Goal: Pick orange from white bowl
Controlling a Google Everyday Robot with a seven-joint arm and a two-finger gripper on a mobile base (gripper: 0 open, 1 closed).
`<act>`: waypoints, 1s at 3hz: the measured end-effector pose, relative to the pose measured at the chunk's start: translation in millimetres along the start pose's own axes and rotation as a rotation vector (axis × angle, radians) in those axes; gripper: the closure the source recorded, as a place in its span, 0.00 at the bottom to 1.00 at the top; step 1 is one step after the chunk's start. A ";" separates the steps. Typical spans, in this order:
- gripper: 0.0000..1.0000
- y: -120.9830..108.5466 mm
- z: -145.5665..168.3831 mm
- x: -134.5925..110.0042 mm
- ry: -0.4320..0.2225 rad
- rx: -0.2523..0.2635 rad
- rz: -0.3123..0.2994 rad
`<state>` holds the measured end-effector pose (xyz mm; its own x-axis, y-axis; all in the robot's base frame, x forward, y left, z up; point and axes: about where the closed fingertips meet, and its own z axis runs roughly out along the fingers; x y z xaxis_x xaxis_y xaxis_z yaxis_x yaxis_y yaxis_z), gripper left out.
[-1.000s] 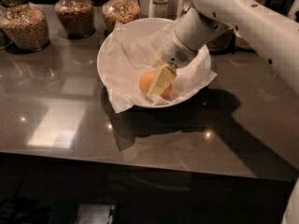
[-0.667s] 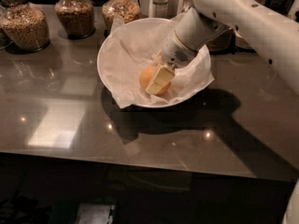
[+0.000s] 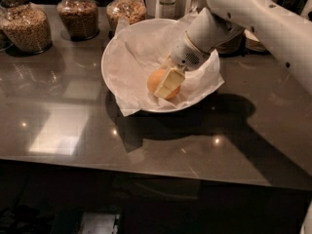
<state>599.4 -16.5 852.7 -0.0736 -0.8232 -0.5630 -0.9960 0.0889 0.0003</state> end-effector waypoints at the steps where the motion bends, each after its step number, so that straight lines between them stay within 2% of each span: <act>1: 1.00 8.7 -20.4 -14.0 -0.049 0.034 -0.039; 2: 1.00 25.5 -46.1 -40.1 -0.106 0.072 -0.116; 3: 1.00 55.8 -73.3 -70.1 -0.171 0.099 -0.227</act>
Offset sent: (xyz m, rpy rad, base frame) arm -0.0452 0.0166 0.1092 0.1550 -0.2378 0.1048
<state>545.4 5.1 952.8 0.1682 -0.7228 -0.6703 -0.9758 -0.0257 -0.2172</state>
